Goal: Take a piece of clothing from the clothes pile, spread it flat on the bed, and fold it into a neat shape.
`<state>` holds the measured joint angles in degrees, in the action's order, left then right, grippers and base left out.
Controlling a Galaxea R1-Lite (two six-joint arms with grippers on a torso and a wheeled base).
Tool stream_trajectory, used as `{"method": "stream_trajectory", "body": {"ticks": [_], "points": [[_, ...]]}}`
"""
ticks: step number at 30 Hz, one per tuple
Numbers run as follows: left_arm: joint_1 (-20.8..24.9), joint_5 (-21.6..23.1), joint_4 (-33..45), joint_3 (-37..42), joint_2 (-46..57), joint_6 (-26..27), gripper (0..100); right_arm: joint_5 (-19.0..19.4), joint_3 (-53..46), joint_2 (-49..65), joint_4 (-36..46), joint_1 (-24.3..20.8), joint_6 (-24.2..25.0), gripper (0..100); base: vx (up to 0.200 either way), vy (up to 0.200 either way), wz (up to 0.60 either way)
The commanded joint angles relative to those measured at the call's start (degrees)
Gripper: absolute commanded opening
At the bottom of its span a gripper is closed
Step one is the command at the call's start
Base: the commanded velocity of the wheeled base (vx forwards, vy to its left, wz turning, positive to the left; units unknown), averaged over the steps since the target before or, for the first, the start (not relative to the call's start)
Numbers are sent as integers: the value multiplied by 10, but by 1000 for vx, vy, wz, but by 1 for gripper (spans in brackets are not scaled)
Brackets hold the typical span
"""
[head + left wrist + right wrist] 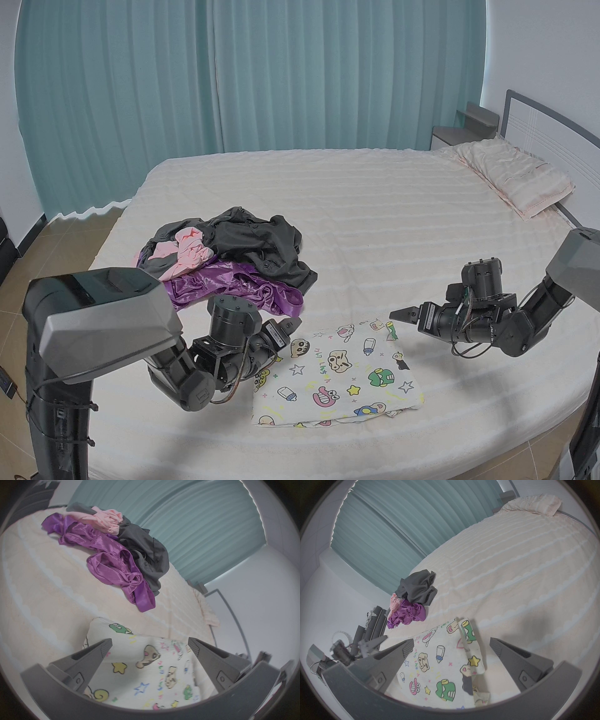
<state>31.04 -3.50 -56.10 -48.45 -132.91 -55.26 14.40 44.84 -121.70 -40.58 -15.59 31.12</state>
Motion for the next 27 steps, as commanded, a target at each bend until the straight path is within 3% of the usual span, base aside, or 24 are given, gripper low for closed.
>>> {"method": "stream_trajectory", "body": {"ticks": [1,8,14,27], "points": [[13,-15,3,-23,-66,39,100,-1,-55,61,-27,0,3,100,0,0,0],[10,-61,10,-50,-67,48,100,-1,-107,103,-56,10,3,100,0,0,0],[1,-76,10,-35,20,23,100,-8,-156,166,-61,21,0,100,0,0,0],[-24,-82,17,127,358,44,100,-54,-293,456,-58,24,-19,100,0,0,0]]}}
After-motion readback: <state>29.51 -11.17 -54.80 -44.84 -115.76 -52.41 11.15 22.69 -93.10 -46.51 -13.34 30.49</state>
